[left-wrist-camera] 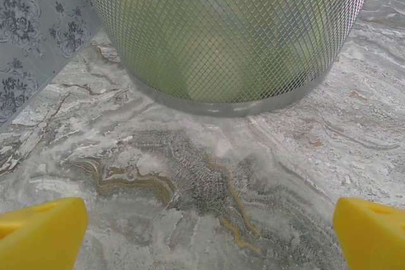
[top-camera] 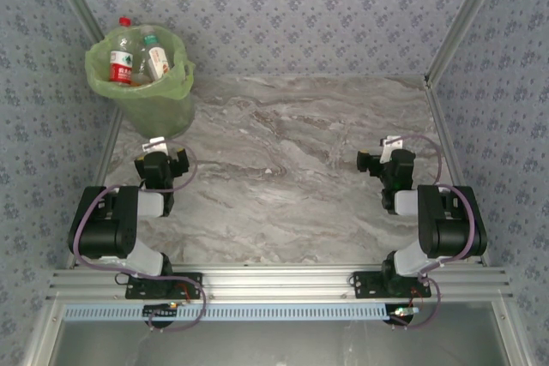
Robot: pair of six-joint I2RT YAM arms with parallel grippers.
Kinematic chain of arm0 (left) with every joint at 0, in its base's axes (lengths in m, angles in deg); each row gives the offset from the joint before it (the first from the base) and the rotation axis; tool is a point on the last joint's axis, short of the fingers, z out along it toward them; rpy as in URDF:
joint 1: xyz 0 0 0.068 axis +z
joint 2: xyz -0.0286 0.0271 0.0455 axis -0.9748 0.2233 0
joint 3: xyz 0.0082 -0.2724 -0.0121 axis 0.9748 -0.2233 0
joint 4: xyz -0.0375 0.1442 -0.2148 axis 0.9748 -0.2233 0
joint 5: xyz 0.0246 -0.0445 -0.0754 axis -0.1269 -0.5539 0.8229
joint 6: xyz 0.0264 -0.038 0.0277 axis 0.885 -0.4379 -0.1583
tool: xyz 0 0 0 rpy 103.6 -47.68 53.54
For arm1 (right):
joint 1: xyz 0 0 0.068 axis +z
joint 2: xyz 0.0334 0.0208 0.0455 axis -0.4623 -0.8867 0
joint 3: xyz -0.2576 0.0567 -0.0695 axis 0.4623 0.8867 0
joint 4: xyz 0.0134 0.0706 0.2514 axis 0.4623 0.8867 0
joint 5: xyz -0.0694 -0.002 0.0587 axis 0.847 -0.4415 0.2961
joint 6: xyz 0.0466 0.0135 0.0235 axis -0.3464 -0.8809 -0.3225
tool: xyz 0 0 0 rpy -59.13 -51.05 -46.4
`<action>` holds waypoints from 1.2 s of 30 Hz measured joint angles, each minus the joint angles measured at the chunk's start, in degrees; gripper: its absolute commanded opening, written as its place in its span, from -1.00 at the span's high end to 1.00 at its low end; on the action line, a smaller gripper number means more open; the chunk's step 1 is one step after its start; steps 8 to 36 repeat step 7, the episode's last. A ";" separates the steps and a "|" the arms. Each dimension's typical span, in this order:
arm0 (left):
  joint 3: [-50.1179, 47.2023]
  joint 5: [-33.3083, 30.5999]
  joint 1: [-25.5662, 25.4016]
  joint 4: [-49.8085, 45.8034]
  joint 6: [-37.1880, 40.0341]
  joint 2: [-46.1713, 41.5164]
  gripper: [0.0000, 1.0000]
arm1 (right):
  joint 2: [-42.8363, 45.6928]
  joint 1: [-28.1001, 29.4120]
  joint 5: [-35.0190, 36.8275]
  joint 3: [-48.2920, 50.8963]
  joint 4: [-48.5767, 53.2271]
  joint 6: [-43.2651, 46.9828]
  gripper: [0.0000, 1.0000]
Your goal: Put the plastic bottles in the bin
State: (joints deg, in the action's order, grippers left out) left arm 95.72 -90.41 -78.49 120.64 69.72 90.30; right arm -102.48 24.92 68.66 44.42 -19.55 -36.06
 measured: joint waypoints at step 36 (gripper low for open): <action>0.00 0.00 0.00 -0.02 -0.02 0.00 -0.99 | 0.00 0.00 -0.22 0.00 0.00 0.00 -0.98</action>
